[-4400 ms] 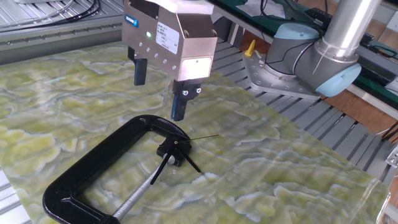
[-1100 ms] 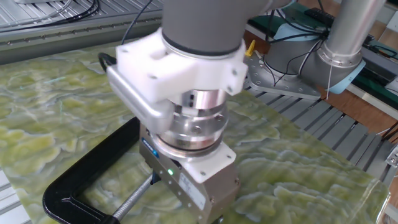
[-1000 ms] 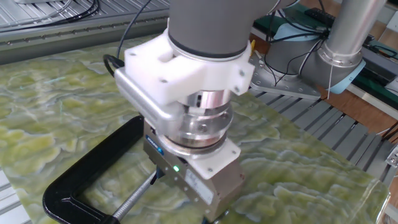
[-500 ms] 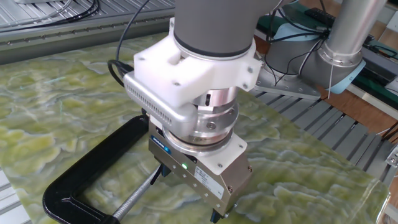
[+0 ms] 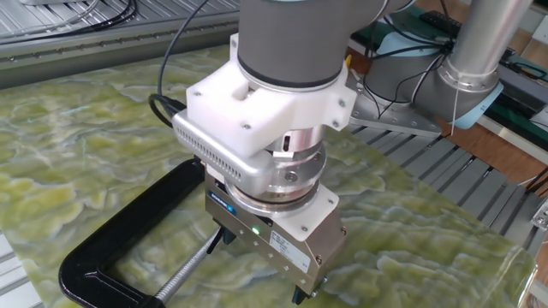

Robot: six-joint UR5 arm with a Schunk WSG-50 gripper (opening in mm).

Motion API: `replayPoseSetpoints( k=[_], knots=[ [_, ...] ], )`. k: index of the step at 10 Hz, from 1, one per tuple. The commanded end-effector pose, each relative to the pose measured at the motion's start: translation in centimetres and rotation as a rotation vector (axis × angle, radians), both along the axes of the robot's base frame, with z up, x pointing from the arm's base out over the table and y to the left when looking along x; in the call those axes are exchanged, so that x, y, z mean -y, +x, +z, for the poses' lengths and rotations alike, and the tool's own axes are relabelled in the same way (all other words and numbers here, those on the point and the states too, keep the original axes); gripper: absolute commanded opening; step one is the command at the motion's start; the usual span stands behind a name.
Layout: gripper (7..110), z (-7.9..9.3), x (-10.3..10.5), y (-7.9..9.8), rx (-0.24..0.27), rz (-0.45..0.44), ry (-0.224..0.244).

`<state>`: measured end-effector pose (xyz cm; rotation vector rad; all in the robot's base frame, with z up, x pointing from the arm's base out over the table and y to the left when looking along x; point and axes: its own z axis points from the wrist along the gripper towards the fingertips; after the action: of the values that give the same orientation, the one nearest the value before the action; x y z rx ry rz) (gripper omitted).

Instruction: Turn the hands of a clock

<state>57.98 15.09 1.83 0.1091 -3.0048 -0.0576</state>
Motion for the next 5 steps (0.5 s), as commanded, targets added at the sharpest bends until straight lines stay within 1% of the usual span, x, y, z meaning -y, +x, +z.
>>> replayPoseSetpoints(
  k=[1, 5],
  knots=[
    [7, -0.17, -0.44, -0.12, -0.004, -0.002, 0.019],
    [7, -0.45, -0.15, -0.1, -0.004, -0.002, 0.006]
  ],
)
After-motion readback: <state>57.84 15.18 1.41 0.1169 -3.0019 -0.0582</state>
